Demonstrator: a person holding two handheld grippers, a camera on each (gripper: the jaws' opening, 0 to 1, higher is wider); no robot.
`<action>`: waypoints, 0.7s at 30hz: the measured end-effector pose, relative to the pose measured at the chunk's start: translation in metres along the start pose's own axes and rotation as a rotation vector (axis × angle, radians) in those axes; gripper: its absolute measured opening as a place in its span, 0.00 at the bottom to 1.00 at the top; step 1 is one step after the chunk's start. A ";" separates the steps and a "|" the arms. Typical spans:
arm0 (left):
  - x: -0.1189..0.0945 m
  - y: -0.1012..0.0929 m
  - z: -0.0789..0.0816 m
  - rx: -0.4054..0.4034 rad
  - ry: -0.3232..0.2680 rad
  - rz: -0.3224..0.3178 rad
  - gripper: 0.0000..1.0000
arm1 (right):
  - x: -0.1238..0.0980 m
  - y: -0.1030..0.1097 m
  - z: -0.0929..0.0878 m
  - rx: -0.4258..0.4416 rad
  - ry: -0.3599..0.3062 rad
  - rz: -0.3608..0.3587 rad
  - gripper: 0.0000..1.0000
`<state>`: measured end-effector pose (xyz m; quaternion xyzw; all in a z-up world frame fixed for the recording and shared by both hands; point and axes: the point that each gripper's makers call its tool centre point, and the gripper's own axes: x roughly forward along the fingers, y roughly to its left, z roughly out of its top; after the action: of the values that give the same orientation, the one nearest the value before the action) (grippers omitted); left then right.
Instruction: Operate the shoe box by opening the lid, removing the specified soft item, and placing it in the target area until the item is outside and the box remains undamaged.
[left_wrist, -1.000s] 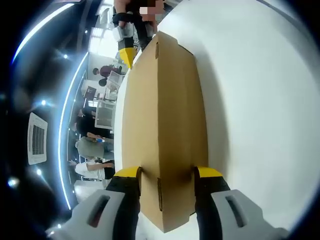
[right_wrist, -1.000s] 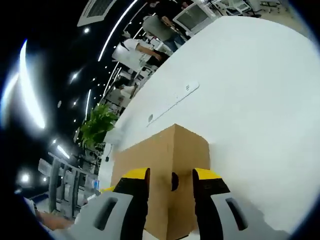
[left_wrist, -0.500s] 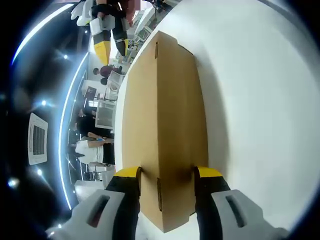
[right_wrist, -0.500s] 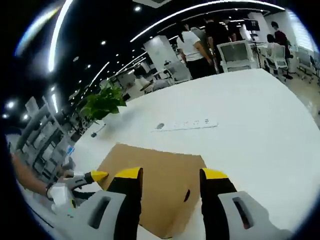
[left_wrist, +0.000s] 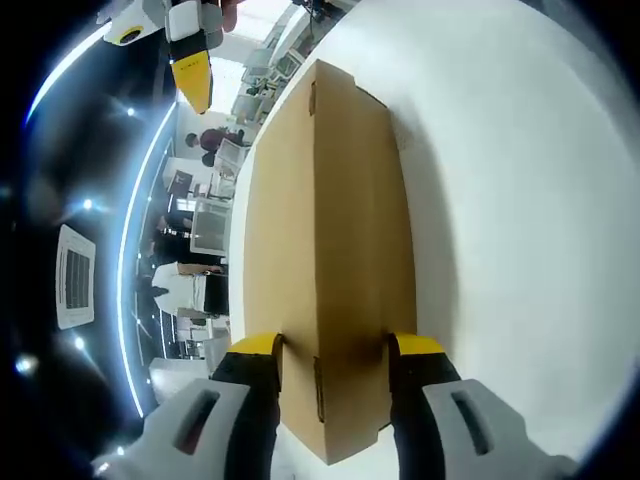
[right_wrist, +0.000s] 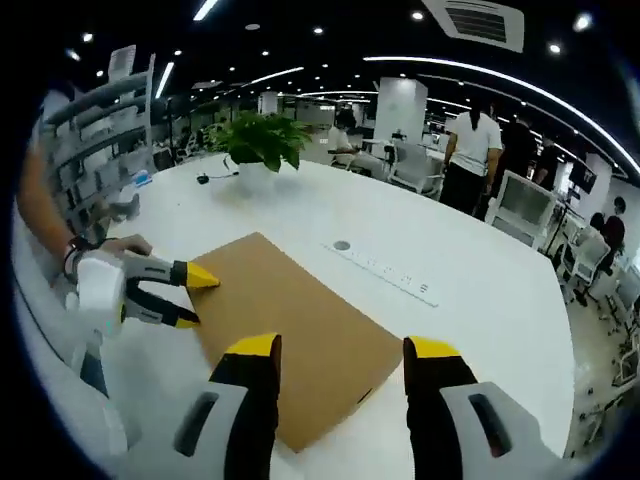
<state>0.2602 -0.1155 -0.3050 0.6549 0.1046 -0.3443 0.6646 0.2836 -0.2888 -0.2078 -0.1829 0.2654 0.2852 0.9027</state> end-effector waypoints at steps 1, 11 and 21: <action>0.000 0.000 0.000 0.000 0.000 0.000 0.42 | 0.000 0.001 0.000 -0.008 0.000 0.002 0.51; -0.001 0.000 0.000 0.005 -0.019 -0.006 0.42 | 0.003 0.025 -0.019 -0.281 0.083 -0.017 0.62; 0.000 0.000 0.001 0.003 -0.012 -0.005 0.42 | 0.019 0.052 -0.030 -0.470 0.085 -0.004 0.62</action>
<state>0.2595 -0.1158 -0.3050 0.6535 0.1015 -0.3500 0.6634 0.2533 -0.2549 -0.2515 -0.4004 0.2291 0.3295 0.8238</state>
